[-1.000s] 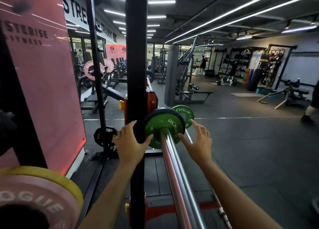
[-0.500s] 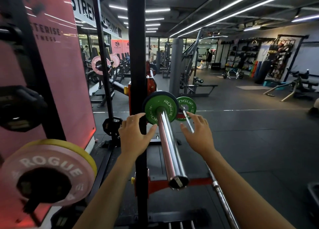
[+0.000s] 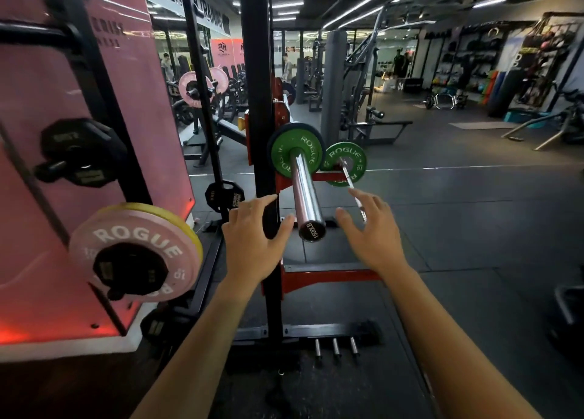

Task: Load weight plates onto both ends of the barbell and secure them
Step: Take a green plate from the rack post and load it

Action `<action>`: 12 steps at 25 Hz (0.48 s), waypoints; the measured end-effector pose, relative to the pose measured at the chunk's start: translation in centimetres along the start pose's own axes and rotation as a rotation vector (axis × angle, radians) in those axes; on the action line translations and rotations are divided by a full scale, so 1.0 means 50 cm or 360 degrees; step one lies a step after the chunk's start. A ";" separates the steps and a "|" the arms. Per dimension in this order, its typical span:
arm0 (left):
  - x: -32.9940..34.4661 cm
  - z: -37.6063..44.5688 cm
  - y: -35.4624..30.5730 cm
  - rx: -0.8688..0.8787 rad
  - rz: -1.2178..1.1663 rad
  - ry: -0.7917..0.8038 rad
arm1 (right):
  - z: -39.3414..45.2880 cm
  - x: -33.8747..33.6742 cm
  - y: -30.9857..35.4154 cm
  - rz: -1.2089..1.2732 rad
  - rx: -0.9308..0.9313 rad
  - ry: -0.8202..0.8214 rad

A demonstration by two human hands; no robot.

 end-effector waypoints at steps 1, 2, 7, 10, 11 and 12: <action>-0.017 -0.004 -0.010 0.0012 -0.0010 -0.0015 | -0.008 -0.017 0.022 0.0005 -0.0034 -0.0046; -0.033 -0.008 -0.018 0.0030 -0.0013 -0.0019 | -0.016 -0.031 0.047 -0.0005 -0.0075 -0.0084; -0.162 -0.034 -0.007 0.0054 0.0074 -0.0067 | -0.039 -0.025 0.212 -0.0028 -0.0234 -0.0137; -0.331 -0.055 0.045 0.0030 0.0175 -0.0171 | -0.065 0.059 0.377 0.0056 -0.0334 -0.0059; -0.398 -0.064 0.066 0.0016 0.0219 -0.0219 | -0.077 0.090 0.439 0.0087 -0.0380 -0.0051; -0.468 -0.076 0.090 -0.0012 0.0284 -0.0259 | -0.091 0.119 0.504 0.0117 -0.0429 -0.0056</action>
Point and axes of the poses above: each hand's wrist, its own z-axis towards the middle knuckle, its own x-axis out of the palm, y = z × x, the point moved 8 cm from there along z, towards the middle knuckle, and after that the axes turned 14 degrees about -z, right-handed, at the moved point
